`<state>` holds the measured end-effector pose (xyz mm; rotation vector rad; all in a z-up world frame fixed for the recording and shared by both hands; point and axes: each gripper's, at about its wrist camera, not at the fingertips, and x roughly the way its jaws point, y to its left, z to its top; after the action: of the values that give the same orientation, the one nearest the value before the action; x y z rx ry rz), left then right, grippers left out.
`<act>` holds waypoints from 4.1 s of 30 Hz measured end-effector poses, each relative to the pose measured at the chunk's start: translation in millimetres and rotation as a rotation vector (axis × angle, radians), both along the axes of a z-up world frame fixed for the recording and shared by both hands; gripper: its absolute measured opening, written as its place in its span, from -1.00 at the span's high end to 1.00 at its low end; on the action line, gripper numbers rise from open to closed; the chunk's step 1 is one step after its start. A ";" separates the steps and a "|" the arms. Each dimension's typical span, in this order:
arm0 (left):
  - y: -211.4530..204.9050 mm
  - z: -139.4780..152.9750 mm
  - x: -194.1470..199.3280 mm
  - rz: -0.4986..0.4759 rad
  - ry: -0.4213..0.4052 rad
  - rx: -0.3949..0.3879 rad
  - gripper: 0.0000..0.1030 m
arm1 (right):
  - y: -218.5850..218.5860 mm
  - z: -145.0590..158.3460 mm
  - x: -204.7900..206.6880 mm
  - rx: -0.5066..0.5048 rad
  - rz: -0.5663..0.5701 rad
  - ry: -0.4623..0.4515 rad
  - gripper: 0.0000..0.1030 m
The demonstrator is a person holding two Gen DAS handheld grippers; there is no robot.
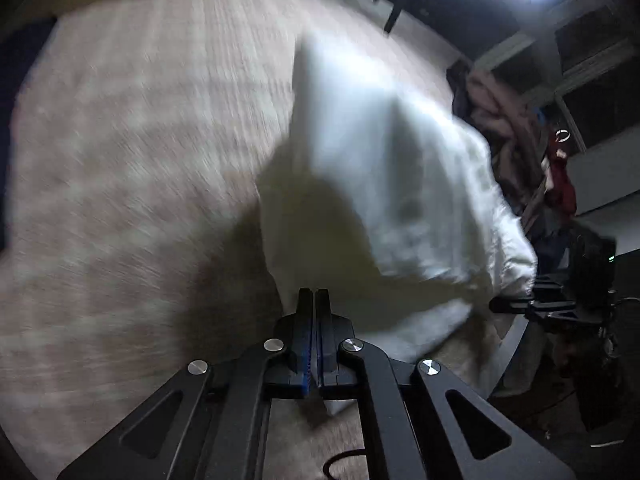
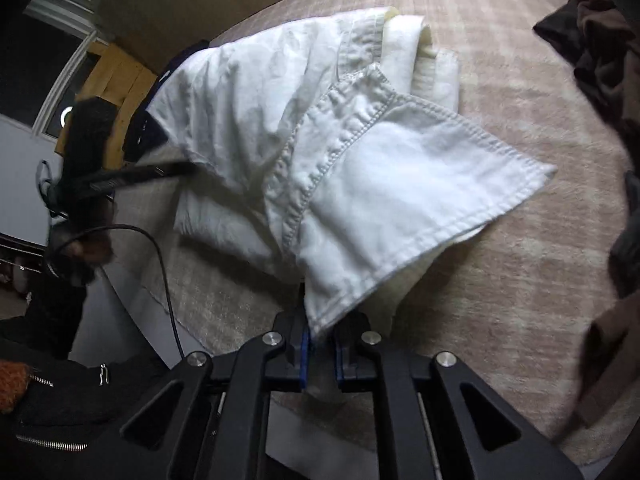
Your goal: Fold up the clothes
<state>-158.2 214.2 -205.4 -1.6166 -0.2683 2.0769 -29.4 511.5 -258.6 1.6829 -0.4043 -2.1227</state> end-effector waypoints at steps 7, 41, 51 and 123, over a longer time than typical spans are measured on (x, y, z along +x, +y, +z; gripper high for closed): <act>5.2 103.7 -15.0 -0.096 0.314 -0.081 0.55 | 45.8 78.0 6.6 0.192 -0.072 0.131 0.64; 53.3 -18.9 -87.0 -0.129 0.183 -0.117 0.33 | 56.9 13.5 -172.6 0.353 -0.193 0.244 0.85; 57.8 -23.7 -76.2 -0.177 0.213 -0.147 0.23 | 84.1 -15.1 -188.9 0.002 -0.248 0.053 0.45; 35.2 18.7 16.3 -0.075 0.200 -0.129 -0.10 | -26.4 27.9 2.3 0.096 -0.003 0.228 0.03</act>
<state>-141.9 249.5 -186.7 -1.4513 -0.0056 2.2164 -27.1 485.1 -230.7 1.4667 -0.2400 -2.3373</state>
